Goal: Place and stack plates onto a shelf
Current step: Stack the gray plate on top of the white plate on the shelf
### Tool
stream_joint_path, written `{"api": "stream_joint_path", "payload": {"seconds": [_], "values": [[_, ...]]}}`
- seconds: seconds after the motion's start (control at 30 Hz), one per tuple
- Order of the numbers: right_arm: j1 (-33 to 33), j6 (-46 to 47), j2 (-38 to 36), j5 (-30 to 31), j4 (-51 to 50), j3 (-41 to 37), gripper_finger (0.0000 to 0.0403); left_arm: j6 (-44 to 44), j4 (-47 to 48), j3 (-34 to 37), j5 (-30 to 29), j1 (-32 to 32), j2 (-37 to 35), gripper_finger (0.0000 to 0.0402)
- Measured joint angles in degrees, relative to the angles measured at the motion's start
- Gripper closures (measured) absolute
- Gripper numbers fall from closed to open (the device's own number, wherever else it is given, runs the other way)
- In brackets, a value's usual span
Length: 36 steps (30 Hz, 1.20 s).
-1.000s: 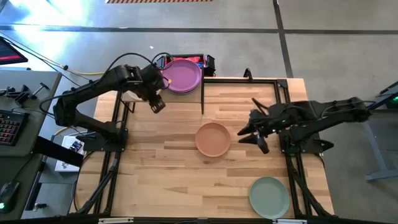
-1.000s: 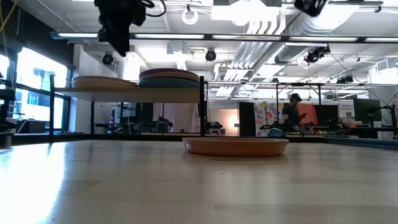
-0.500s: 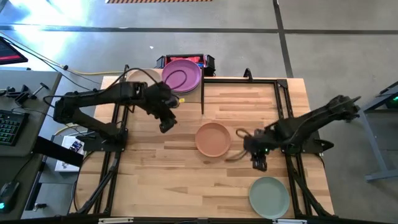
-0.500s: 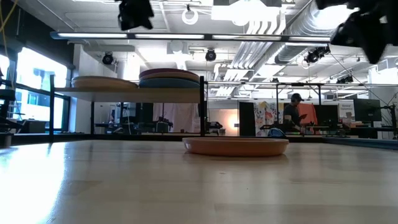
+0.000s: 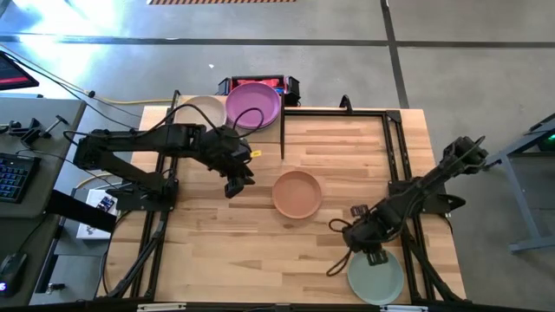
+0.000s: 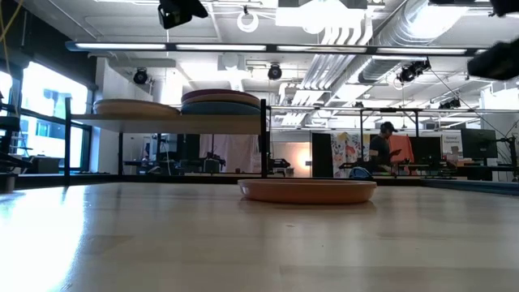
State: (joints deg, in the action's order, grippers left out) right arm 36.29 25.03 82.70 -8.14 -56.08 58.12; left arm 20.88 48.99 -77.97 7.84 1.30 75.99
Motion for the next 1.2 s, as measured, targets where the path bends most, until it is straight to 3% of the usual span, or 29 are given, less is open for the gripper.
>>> {"api": "stream_joint_path", "payload": {"seconds": [0.27,0.63,0.9,1.2], "values": [[3.22,5.88,0.98,1.81,10.80,-8.03,0.0249,0.02,0.01,0.00,-0.02,0.03,0.00,0.0275],[3.26,6.08,0.98,-0.15,18.95,-14.71,0.0249,0.02,0.01,0.02,-0.04,0.05,0.00,0.0275],[3.26,7.12,0.98,0.66,19.06,-17.08,0.0250,0.00,0.02,0.04,-0.07,0.07,0.00,0.0275],[3.26,8.54,0.93,-1.11,20.76,-19.45,0.0283,0.00,0.00,0.04,-0.16,0.07,0.00,0.0275]]}}
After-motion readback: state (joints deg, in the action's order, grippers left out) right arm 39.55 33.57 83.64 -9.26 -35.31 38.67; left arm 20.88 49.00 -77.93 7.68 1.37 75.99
